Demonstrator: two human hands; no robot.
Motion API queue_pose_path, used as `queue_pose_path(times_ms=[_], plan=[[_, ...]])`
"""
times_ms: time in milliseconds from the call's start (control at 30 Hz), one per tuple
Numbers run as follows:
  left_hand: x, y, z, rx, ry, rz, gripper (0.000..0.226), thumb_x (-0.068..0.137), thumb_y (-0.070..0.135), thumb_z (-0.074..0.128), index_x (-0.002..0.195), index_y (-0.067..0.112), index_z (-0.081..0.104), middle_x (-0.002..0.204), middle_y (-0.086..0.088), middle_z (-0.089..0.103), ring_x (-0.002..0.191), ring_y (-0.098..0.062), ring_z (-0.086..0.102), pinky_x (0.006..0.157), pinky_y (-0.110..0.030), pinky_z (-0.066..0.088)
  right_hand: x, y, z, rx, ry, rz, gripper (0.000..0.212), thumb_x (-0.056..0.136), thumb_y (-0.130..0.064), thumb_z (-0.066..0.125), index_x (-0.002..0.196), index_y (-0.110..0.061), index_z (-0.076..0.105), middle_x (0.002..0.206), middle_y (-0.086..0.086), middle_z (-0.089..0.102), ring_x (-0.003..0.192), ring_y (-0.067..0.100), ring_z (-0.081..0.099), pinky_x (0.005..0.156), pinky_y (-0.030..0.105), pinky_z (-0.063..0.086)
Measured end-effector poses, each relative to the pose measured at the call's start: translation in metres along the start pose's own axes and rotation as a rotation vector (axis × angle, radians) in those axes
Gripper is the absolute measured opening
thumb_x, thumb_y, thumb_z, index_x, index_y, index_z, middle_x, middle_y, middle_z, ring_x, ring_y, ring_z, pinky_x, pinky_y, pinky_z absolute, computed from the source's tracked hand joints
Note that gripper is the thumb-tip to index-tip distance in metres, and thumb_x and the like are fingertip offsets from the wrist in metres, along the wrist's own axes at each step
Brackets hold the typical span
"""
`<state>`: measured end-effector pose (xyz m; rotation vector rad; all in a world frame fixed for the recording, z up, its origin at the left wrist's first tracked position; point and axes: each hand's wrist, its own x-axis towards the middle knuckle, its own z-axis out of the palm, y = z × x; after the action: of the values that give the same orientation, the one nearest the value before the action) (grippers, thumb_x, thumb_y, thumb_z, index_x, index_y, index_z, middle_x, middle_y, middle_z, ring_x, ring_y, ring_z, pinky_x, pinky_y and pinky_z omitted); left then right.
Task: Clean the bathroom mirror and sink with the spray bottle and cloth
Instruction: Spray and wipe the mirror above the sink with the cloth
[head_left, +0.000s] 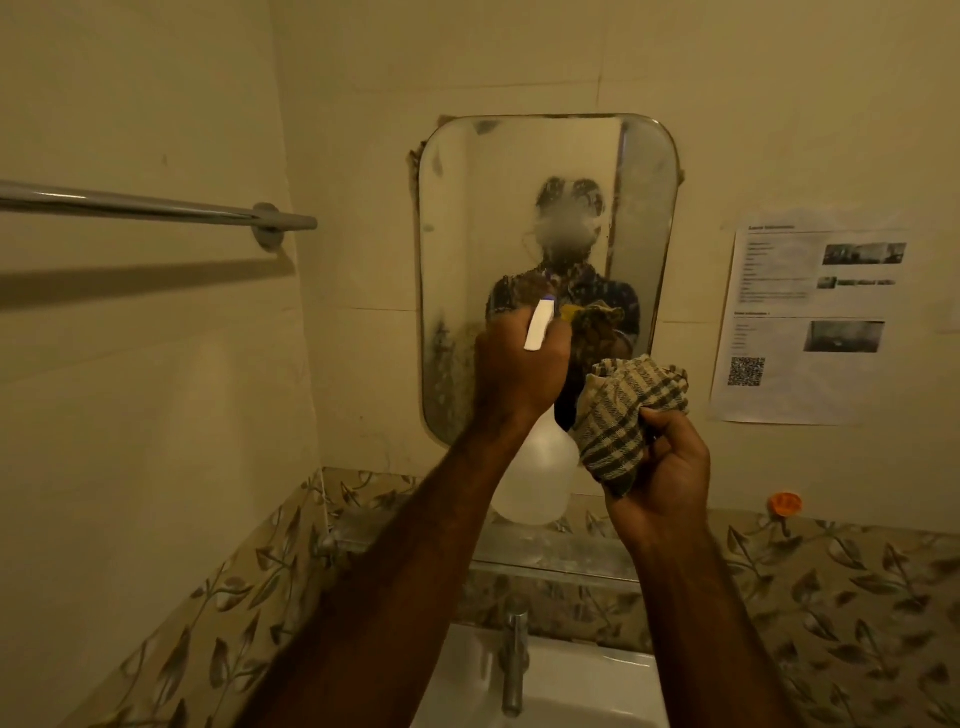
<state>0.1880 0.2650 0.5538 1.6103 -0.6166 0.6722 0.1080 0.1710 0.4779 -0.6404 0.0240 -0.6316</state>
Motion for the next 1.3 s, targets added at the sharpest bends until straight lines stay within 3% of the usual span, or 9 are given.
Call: queue_pose_path(times_ms=[100, 233, 367, 433, 600, 767, 967, 1133, 1300], plan=[[-0.003, 0.002, 0.01, -0.023, -0.008, -0.032, 0.029, 0.092, 0.032, 0.056, 0.077, 0.011, 0.069, 0.068, -0.007, 0.069, 0.058, -0.016, 0.064, 0.053, -0.027, 0.054, 0.002, -0.011, -0.006, -0.007, 0.008, -0.008, 0.035, 0.096, -0.018, 0.049, 0.125, -0.014, 0.067, 0.126, 0.011, 0.072, 0.123, 0.031, 0.064, 0.104, 0.041, 0.05], [-0.01, 0.003, 0.02, -0.086, -0.047, -0.182, 0.026, 0.089, 0.038, 0.055, 0.069, 0.021, 0.062, 0.071, -0.013, 0.069, 0.066, -0.029, 0.069, 0.065, -0.049, 0.061, 0.005, -0.02, -0.014, -0.035, 0.029, -0.018, 0.038, 0.095, -0.017, 0.05, 0.13, -0.014, 0.066, 0.128, 0.011, 0.071, 0.122, 0.032, 0.065, 0.107, 0.046, 0.049], [-0.009, 0.005, 0.013, -0.036, 0.039, -0.129, 0.027, 0.093, 0.032, 0.054, 0.074, 0.013, 0.063, 0.063, -0.002, 0.063, 0.055, -0.015, 0.06, 0.05, -0.03, 0.052, 0.01, -0.024, -0.013, -0.127, -0.006, -0.028, 0.031, 0.098, -0.017, 0.051, 0.124, -0.016, 0.067, 0.13, 0.01, 0.069, 0.108, 0.027, 0.069, 0.083, 0.038, 0.055], [-0.002, 0.003, 0.006, -0.009, 0.106, -0.122, 0.023, 0.094, 0.029, 0.055, 0.075, 0.016, 0.06, 0.06, 0.007, 0.056, 0.053, -0.007, 0.054, 0.049, -0.02, 0.041, 0.014, -0.023, -0.004, -0.171, -0.048, -0.073, 0.032, 0.1, -0.015, 0.053, 0.129, -0.019, 0.065, 0.13, 0.006, 0.07, 0.114, 0.024, 0.069, 0.085, 0.037, 0.055], [0.027, -0.012, -0.022, -0.047, 0.175, -0.16, 0.015, 0.094, 0.029, 0.055, 0.081, 0.022, 0.061, 0.069, 0.001, 0.066, 0.055, -0.019, 0.068, 0.055, -0.035, 0.061, 0.03, -0.01, 0.038, -0.273, -0.13, -0.198, 0.033, 0.098, -0.01, 0.06, 0.128, -0.022, 0.065, 0.124, -0.003, 0.073, 0.119, 0.018, 0.067, 0.1, 0.045, 0.054], [0.067, -0.02, -0.049, -0.079, 0.113, -0.114, 0.01, 0.095, 0.025, 0.057, 0.087, 0.019, 0.06, 0.069, 0.003, 0.065, 0.042, -0.014, 0.065, 0.042, -0.023, 0.055, 0.07, -0.008, 0.1, -0.328, -0.106, -0.405, 0.034, 0.094, -0.01, 0.067, 0.125, -0.022, 0.067, 0.119, -0.004, 0.075, 0.114, 0.016, 0.07, 0.098, 0.045, 0.057], [0.116, -0.019, -0.068, -0.057, 0.042, 0.016, 0.016, 0.096, 0.024, 0.056, 0.082, 0.018, 0.061, 0.065, 0.003, 0.063, 0.043, -0.014, 0.063, 0.041, -0.02, 0.052, 0.144, -0.039, 0.158, -0.426, 0.216, -0.914, 0.039, 0.087, -0.018, 0.075, 0.126, -0.017, 0.07, 0.117, -0.006, 0.074, 0.11, 0.007, 0.069, 0.094, 0.034, 0.059], [0.151, -0.023, -0.066, -0.074, -0.005, 0.049, 0.018, 0.095, 0.025, 0.056, 0.085, 0.013, 0.065, 0.07, -0.004, 0.068, 0.041, -0.015, 0.063, 0.041, -0.025, 0.053, 0.197, -0.068, 0.173, -0.62, 0.417, -1.017, 0.038, 0.091, -0.022, 0.067, 0.129, -0.026, 0.069, 0.122, -0.005, 0.068, 0.107, 0.002, 0.063, 0.086, 0.009, 0.05], [0.17, -0.027, -0.054, -0.095, -0.05, 0.06, 0.02, 0.096, 0.029, 0.056, 0.097, 0.011, 0.066, 0.078, -0.006, 0.069, 0.052, -0.018, 0.067, 0.046, -0.027, 0.057, 0.227, -0.072, 0.186, -0.872, 0.462, -0.98, 0.038, 0.091, -0.023, 0.063, 0.129, -0.024, 0.068, 0.125, 0.0, 0.065, 0.107, 0.013, 0.064, 0.095, 0.03, 0.056]])
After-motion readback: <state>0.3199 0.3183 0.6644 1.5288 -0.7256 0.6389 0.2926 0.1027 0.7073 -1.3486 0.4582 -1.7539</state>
